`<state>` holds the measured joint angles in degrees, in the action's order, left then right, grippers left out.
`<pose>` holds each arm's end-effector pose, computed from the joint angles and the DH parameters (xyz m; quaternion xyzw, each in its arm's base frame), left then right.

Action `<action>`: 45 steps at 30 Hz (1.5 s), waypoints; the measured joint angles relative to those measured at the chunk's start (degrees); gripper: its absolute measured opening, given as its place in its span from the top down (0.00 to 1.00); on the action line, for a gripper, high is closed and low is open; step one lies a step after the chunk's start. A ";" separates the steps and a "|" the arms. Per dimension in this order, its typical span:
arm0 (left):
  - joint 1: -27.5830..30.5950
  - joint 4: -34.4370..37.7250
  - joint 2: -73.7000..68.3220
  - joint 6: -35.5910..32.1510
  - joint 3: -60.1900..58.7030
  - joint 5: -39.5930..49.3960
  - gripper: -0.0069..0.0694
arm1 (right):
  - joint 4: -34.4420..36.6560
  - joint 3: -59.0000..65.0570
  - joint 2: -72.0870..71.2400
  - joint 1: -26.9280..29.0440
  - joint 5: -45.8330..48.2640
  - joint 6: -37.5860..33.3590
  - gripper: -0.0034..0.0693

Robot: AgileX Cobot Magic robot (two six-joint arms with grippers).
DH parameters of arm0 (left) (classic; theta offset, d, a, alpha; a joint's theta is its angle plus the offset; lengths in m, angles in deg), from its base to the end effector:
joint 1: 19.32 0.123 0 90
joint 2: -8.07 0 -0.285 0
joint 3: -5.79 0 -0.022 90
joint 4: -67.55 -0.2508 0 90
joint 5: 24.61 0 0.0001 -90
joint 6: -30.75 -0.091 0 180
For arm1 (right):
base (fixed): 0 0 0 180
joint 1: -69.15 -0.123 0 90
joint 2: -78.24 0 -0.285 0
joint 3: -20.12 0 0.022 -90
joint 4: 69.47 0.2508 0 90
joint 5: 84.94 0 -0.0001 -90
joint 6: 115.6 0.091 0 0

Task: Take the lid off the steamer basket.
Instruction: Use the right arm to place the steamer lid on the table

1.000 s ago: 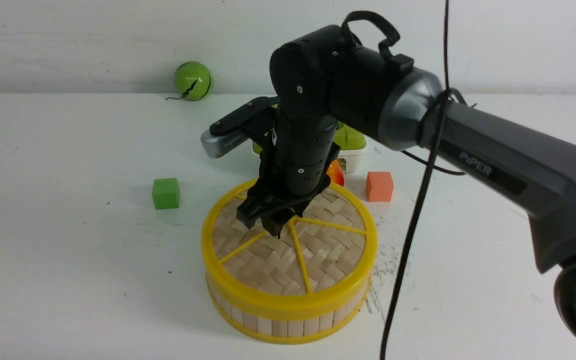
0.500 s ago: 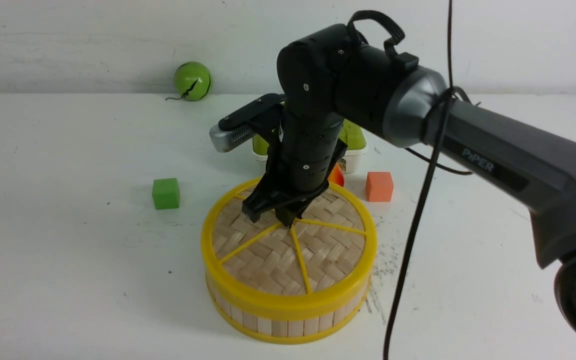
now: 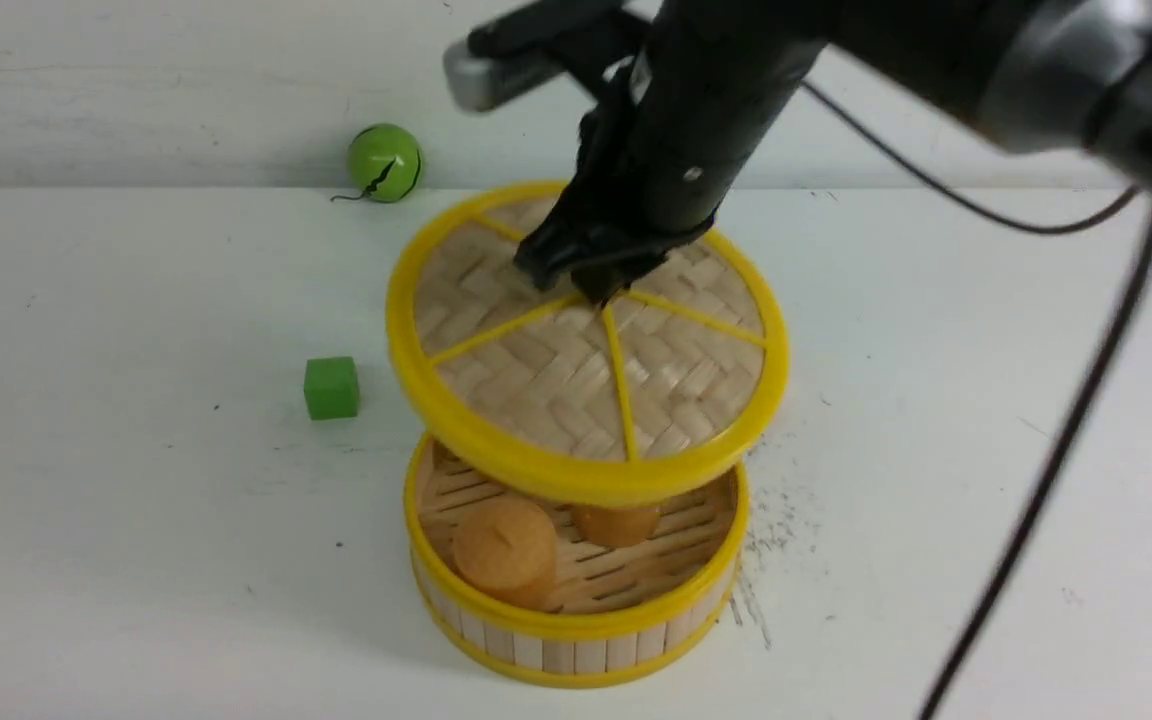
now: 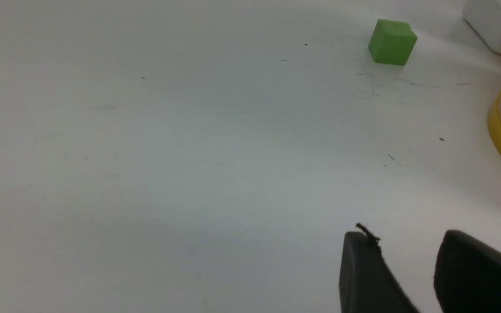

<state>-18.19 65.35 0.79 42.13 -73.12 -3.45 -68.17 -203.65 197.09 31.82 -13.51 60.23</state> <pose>0.0529 0.0023 0.1705 -0.0775 0.8019 -0.0368 0.5913 0.3362 0.2589 0.3825 -0.3389 0.8956 0.0931 0.2729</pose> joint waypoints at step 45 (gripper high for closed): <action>0.00 0.00 0.00 0.00 0.00 0.01 0.60 | 0.44 46.68 -5.52 26.92 -25.28 4.17 0.66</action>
<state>-18.19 65.35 0.79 42.13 -73.12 -3.44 -67.74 -156.97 191.57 58.74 -38.79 64.40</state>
